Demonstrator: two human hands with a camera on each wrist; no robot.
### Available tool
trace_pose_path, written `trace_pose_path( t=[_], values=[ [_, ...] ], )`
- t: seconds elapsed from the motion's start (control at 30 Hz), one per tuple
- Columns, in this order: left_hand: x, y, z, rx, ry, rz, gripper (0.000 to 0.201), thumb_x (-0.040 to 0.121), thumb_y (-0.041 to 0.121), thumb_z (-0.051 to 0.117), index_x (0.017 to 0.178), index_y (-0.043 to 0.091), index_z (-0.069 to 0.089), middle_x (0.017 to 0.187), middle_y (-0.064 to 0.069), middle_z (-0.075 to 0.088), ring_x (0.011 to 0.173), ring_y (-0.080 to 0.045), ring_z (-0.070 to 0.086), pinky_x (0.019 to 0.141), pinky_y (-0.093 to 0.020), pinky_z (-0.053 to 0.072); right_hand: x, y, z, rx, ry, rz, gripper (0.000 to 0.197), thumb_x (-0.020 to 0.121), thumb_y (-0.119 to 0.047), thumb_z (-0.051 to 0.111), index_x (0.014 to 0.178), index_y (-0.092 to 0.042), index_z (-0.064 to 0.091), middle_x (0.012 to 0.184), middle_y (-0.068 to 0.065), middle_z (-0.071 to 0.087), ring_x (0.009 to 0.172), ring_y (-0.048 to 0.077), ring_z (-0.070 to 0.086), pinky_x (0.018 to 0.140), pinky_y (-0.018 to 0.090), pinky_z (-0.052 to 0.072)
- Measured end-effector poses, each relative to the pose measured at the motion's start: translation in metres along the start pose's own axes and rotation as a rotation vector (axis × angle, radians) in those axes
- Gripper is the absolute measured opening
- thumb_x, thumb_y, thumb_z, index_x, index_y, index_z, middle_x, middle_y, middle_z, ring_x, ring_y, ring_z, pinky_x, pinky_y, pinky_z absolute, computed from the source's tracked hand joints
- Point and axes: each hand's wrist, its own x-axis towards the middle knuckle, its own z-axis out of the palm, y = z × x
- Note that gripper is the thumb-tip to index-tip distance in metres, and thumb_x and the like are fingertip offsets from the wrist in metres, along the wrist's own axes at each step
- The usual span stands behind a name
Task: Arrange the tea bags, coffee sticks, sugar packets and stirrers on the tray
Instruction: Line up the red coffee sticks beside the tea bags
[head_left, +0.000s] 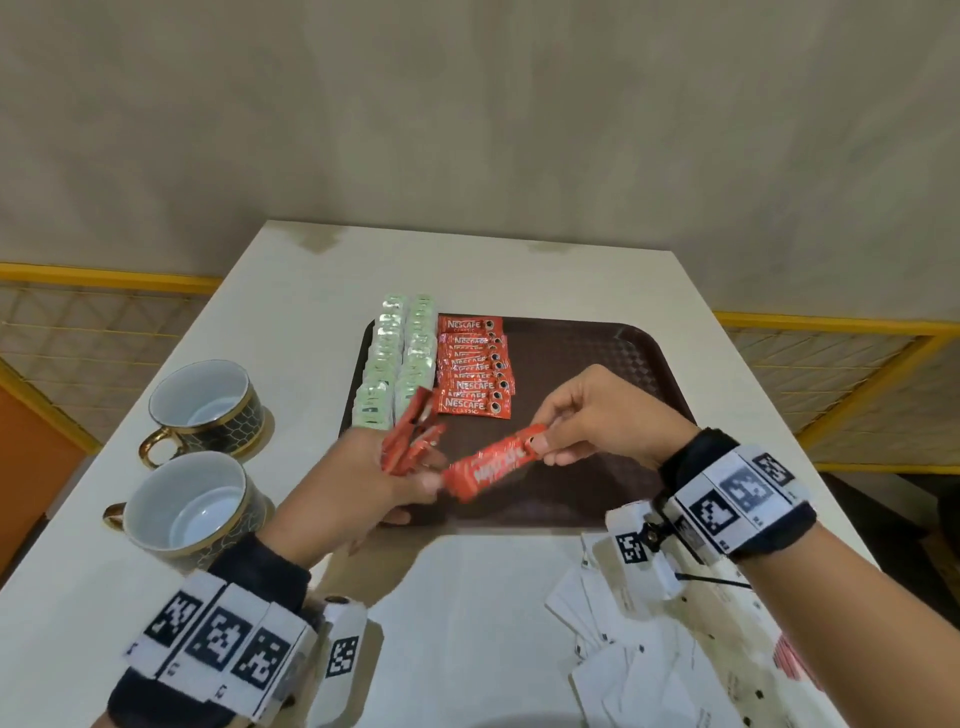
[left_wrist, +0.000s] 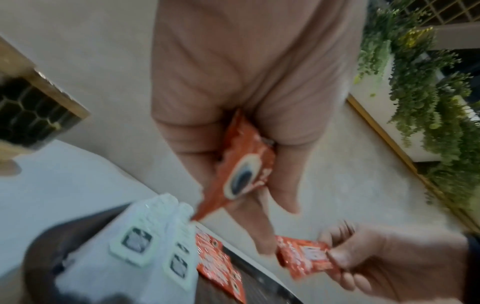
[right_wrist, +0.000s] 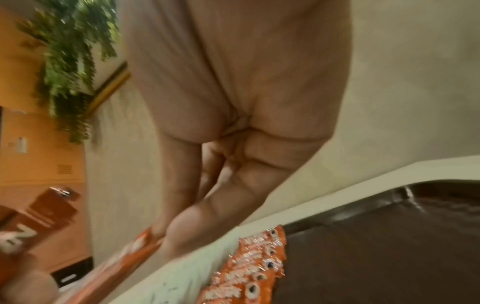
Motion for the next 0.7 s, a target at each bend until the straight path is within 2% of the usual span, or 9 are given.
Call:
trace_pose_path(
  t=[0.03, 0.1, 0.17, 0.23, 0.3, 0.4, 0.53, 0.6, 0.7],
  values=[
    [0.003, 0.0, -0.004, -0.046, 0.083, 0.001, 0.014, 0.08, 0.014, 0.075, 0.094, 0.015, 0.074, 0.088, -0.002, 0.075, 0.078, -0.012, 0.072, 0.069, -0.028, 0.06, 0.011, 0.005, -0.004, 0.039, 0.083, 0.016, 0.005, 0.081, 0.004, 0.072, 0.086, 0.004, 0.073, 0.071, 0.014, 0.071, 0.056, 0.01, 0.065, 0.061, 0.018, 0.058],
    [0.006, 0.0, -0.01, -0.112, 0.205, 0.018, 0.013, 0.081, 0.014, 0.074, 0.094, 0.013, 0.073, 0.081, -0.006, 0.075, 0.062, -0.01, 0.069, 0.057, -0.02, 0.056, 0.032, 0.016, -0.006, 0.099, 0.224, 0.07, 0.004, 0.081, 0.005, 0.072, 0.08, 0.002, 0.073, 0.071, 0.014, 0.07, 0.054, 0.01, 0.064, 0.059, 0.019, 0.057],
    [0.007, -0.004, -0.011, -0.154, 0.249, 0.021, 0.012, 0.082, 0.013, 0.073, 0.094, 0.012, 0.073, 0.076, -0.007, 0.075, 0.056, -0.008, 0.068, 0.051, -0.015, 0.051, 0.053, 0.026, 0.0, 0.133, 0.288, 0.135, 0.003, 0.079, 0.007, 0.073, 0.079, 0.003, 0.072, 0.071, 0.017, 0.069, 0.053, 0.013, 0.063, 0.055, 0.019, 0.055],
    [0.007, -0.008, -0.009, -0.209, 0.244, 0.002, 0.014, 0.082, 0.01, 0.072, 0.096, 0.011, 0.072, 0.077, -0.005, 0.076, 0.068, -0.012, 0.072, 0.054, -0.016, 0.054, 0.069, 0.031, 0.009, 0.167, 0.313, 0.18, 0.005, 0.079, 0.007, 0.073, 0.082, 0.007, 0.071, 0.073, 0.019, 0.068, 0.054, 0.016, 0.061, 0.051, 0.021, 0.052],
    [0.008, -0.013, -0.006, -0.24, 0.236, -0.02, 0.016, 0.082, 0.01, 0.071, 0.098, 0.011, 0.071, 0.082, -0.006, 0.076, 0.078, -0.018, 0.074, 0.061, -0.021, 0.058, 0.082, 0.033, 0.015, 0.135, 0.328, 0.217, 0.007, 0.079, 0.002, 0.075, 0.083, 0.001, 0.07, 0.073, 0.015, 0.069, 0.058, 0.016, 0.062, 0.049, 0.023, 0.051],
    [0.009, -0.017, -0.004, -0.274, 0.236, -0.045, 0.017, 0.082, 0.009, 0.071, 0.1, 0.011, 0.07, 0.087, -0.006, 0.077, 0.082, -0.016, 0.074, 0.065, -0.024, 0.059, 0.089, 0.03, 0.019, -0.092, 0.335, 0.202, 0.009, 0.079, -0.01, 0.078, 0.079, -0.008, 0.07, 0.071, 0.003, 0.065, 0.066, 0.013, 0.06, 0.045, 0.022, 0.048],
    [0.01, -0.02, -0.002, -0.295, 0.232, -0.048, 0.019, 0.083, 0.009, 0.07, 0.102, 0.01, 0.069, 0.088, -0.006, 0.077, 0.081, -0.014, 0.074, 0.063, -0.022, 0.058, 0.092, 0.027, 0.021, -0.295, 0.321, 0.154, 0.014, 0.081, -0.018, 0.078, 0.074, -0.012, 0.068, 0.079, 0.003, 0.065, 0.072, 0.018, 0.063, 0.044, 0.023, 0.051],
    [0.011, -0.021, -0.002, -0.305, 0.236, -0.046, 0.018, 0.083, 0.008, 0.07, 0.102, 0.009, 0.069, 0.087, -0.007, 0.076, 0.08, -0.014, 0.074, 0.062, -0.021, 0.058, 0.092, 0.026, 0.022, -0.362, 0.325, 0.15, 0.015, 0.081, -0.018, 0.077, 0.073, -0.011, 0.067, 0.081, 0.008, 0.068, 0.07, 0.021, 0.067, 0.047, 0.028, 0.056],
    [0.012, -0.022, -0.002, -0.317, 0.24, -0.054, 0.018, 0.083, 0.008, 0.069, 0.101, 0.009, 0.069, 0.085, -0.007, 0.077, 0.079, -0.014, 0.074, 0.063, -0.022, 0.058, 0.089, 0.026, 0.023, -0.469, 0.32, 0.151, 0.018, 0.082, -0.021, 0.077, 0.075, -0.008, 0.068, 0.077, 0.009, 0.07, 0.065, 0.024, 0.07, 0.059, 0.038, 0.062]
  ],
)
